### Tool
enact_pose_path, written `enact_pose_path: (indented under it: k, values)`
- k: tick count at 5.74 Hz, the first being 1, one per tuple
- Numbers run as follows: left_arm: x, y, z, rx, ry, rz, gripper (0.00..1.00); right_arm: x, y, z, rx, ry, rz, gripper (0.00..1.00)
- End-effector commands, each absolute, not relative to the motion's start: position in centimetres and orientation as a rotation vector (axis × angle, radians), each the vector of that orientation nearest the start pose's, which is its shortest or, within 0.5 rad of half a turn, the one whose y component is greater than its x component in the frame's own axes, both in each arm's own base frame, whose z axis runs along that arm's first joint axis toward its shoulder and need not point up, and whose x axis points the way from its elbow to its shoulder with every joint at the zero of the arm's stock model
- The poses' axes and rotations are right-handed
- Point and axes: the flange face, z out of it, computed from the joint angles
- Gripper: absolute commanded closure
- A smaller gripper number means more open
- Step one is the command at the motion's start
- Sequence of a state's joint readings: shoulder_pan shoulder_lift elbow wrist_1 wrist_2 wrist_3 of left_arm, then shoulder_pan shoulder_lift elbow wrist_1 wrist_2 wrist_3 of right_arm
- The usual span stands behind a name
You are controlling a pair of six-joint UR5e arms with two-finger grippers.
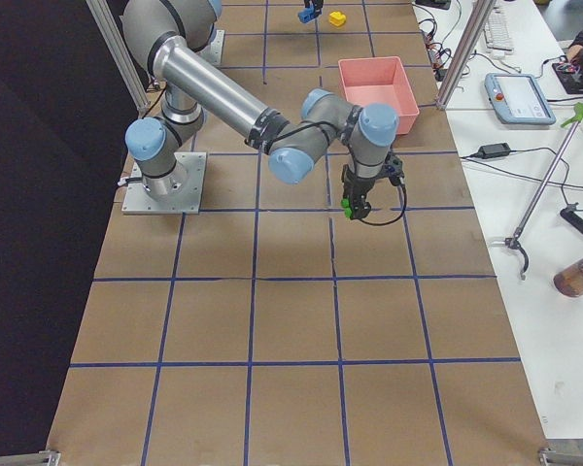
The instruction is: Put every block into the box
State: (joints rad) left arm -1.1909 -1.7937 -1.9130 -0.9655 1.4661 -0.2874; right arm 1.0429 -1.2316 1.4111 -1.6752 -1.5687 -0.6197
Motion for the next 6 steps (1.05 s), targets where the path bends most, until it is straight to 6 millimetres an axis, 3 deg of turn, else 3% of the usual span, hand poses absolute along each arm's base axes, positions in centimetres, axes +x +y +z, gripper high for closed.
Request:
enact_pose_path:
  k: [1,2,3,6]
  values:
    - [-2.8,-59.6,30.6,-1.327,3.083,-0.071,0.92,-12.8,-61.5,41.2,0.099,3.088,0.167,0.44]
    - [-7.8,-62.4,31.2,-1.422,3.079,-0.066,0.92,-11.1,-61.4,41.9,0.135,3.093,0.161,0.44]
    - [-12.2,-65.1,32.0,-1.485,3.07,-0.085,0.92,-11.0,-61.4,41.9,0.136,3.092,0.166,0.44]
    - [-25.4,-69.9,30.8,-1.683,3.075,0.016,0.91,-10.9,-61.3,41.8,0.135,3.09,0.172,0.44]
